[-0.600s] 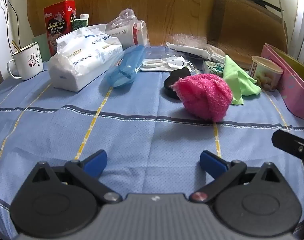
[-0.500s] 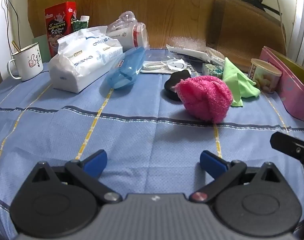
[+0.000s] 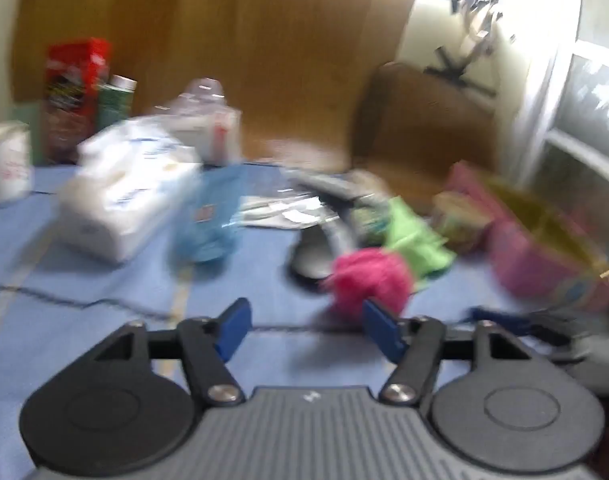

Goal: Organize soft objects
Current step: 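Grasp the pink fluffy towel with the left gripper and lift it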

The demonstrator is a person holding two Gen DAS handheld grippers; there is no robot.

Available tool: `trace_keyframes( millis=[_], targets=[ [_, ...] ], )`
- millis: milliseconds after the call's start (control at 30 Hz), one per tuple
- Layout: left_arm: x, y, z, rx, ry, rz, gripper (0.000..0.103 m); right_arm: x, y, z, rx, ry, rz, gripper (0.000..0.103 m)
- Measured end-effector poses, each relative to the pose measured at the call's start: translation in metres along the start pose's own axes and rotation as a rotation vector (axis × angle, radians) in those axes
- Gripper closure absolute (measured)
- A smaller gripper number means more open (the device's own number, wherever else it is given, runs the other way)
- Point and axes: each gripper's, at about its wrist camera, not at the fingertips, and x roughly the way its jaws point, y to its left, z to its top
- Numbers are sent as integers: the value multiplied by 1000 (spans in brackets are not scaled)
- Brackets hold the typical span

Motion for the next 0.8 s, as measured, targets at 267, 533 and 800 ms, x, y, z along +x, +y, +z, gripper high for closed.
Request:
trace_keyframes(
  millis=[267, 533, 800],
  targets=[
    [73, -10, 21, -107, 122, -180, 82, 53, 17, 20, -95, 89, 52, 45],
    [55, -79, 30, 53, 9, -360, 84, -9, -5, 11, -88, -150, -108, 55],
    [108, -201, 51, 195, 11, -531, 84, -68, -74, 13, -98, -339, -459, 55]
  ],
)
